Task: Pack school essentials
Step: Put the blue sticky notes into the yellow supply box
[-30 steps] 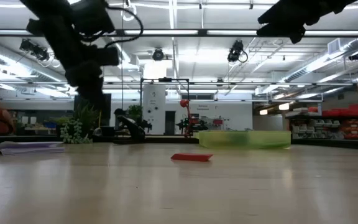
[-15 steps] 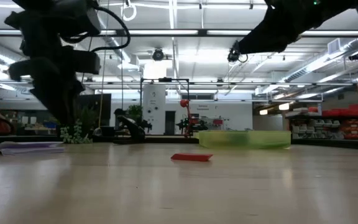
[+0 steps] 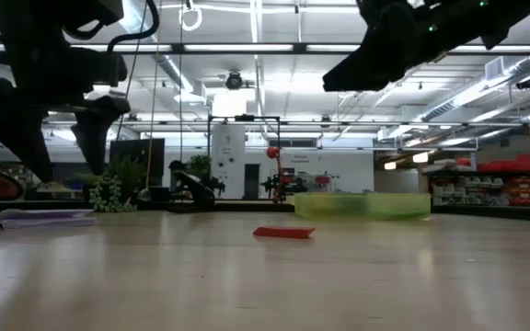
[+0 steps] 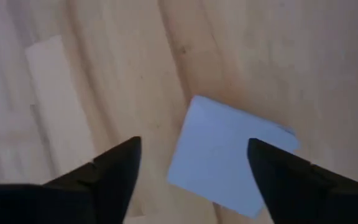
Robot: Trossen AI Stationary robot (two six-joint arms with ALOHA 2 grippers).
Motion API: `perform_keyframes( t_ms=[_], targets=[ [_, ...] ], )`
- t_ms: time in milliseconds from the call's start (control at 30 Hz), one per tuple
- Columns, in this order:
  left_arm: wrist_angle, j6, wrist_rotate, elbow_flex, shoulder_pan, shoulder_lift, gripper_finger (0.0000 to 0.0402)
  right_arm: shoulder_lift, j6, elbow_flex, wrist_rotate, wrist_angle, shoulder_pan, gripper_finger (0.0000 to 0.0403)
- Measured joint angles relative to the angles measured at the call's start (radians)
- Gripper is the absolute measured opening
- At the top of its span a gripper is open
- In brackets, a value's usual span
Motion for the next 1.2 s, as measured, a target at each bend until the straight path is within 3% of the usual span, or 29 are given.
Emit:
perform_keyframes(
  t_ms=[133, 267, 533, 767, 1067, 1200],
  targets=[
    [-0.018, -0.031, -0.017, 0.016, -0.020, 0.000, 0.0363, 0.027, -0.024, 0.000, -0.049, 0.025, -0.037, 0.0212],
    [-0.033, -0.183, -0.013, 0.053, -0.023, 0.000, 0.0396, 0.038, -0.026, 0.000, -0.068, 0.035, -0.061, 0.0212],
    [-0.068, -0.404, -0.016, 0.129, -0.045, 0.007, 0.0373, 0.037, -0.068, 0.000, -0.079, 0.073, -0.075, 0.0212],
    [-0.185, -0.577, -0.030, 0.220, -0.117, 0.104, 0.0371, 0.037, -0.067, 0.000, -0.098, 0.070, -0.074, 0.0212],
    [-0.301, -0.656, -0.037, 0.300, -0.258, 0.277, 0.0371, 0.037, -0.094, 0.000, -0.098, 0.077, -0.072, 0.0212],
    [-0.326, -0.680, -0.091, 0.300, -0.315, 0.325, 0.0371, 0.037, -0.116, 0.000, -0.098, 0.086, -0.072, 0.0212]
  ],
)
